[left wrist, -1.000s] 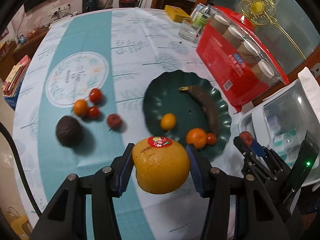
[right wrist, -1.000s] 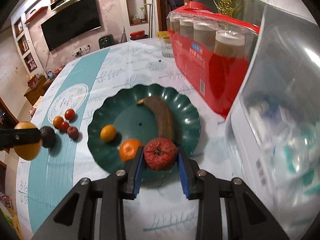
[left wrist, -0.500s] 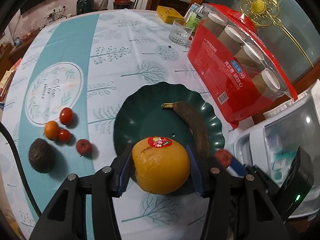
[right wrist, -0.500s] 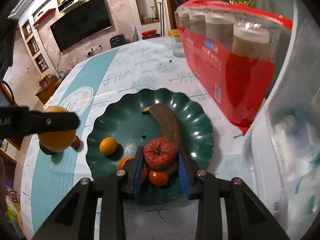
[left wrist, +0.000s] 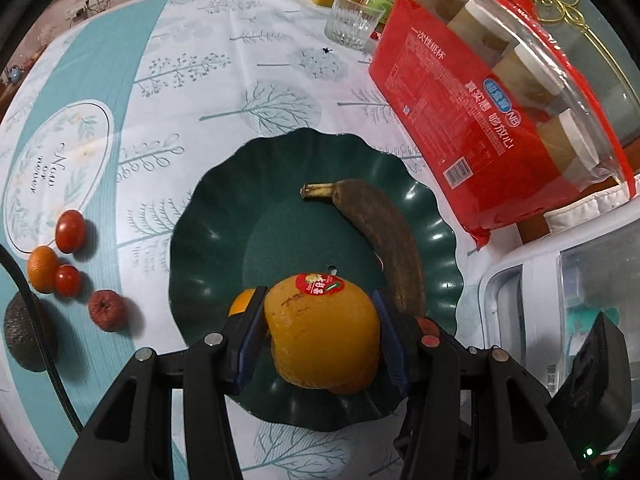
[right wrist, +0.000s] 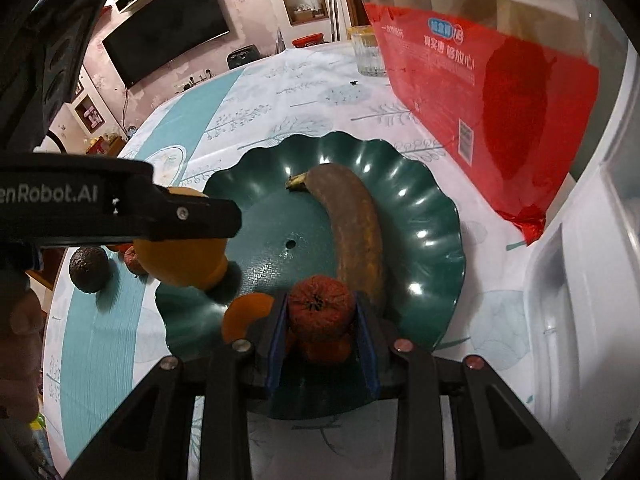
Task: Organize fruits
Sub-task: 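Carry the grapefruit with the left tool onto the green plate while the right tool carries the apple there, then open both tools and lift them away from the plate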
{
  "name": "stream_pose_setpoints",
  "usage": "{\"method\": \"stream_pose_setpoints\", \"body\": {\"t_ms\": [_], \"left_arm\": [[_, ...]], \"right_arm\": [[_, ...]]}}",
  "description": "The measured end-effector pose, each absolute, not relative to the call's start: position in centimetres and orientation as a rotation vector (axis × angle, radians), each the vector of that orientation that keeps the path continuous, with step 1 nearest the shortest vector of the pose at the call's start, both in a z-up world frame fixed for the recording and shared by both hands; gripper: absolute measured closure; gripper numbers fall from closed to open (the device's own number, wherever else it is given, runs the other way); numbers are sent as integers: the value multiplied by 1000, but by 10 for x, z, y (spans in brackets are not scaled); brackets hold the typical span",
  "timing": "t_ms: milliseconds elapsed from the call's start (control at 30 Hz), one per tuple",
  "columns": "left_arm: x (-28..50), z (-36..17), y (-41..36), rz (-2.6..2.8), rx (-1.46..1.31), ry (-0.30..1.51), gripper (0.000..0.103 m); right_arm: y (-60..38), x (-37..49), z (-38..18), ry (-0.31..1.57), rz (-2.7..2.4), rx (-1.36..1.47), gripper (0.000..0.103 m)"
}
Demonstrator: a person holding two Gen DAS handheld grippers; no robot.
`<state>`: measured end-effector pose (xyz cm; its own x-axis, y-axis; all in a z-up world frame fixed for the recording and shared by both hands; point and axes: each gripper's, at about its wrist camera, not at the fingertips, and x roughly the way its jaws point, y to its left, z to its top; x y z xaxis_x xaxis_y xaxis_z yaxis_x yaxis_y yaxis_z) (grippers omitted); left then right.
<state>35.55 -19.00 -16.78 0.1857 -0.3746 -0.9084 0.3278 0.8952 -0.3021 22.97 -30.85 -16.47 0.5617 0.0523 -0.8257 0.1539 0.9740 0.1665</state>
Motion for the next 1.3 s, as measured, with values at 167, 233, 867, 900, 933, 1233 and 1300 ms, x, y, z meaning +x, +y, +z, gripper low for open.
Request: {"method": "stream_pose_setpoints", "body": {"t_ms": [167, 233, 867, 900, 933, 1233, 1300], "left_arm": [[356, -174, -193, -492, -38, 1309, 52], [355, -172, -192, -494, -38, 1299, 53], [325, -136, -154, -445, -72, 1221, 52], [322, -134, -151, -441, -76, 1216, 52], [319, -132, -147, -435, -82, 1211, 52], [289, -116, -110, -388, -118, 1174, 51], [283, -114, -102, -380, -124, 1169, 51]], "right_arm": [[-310, 229, -164, 967, -55, 234, 70], [-311, 228, -164, 965, -54, 239, 70], [-310, 213, -148, 953, -55, 275, 49], [-310, 211, -147, 952, -57, 277, 49], [-310, 209, -146, 951, -59, 280, 49], [-303, 188, -132, 942, -75, 284, 49], [-300, 184, -131, 945, -74, 283, 49]]}}
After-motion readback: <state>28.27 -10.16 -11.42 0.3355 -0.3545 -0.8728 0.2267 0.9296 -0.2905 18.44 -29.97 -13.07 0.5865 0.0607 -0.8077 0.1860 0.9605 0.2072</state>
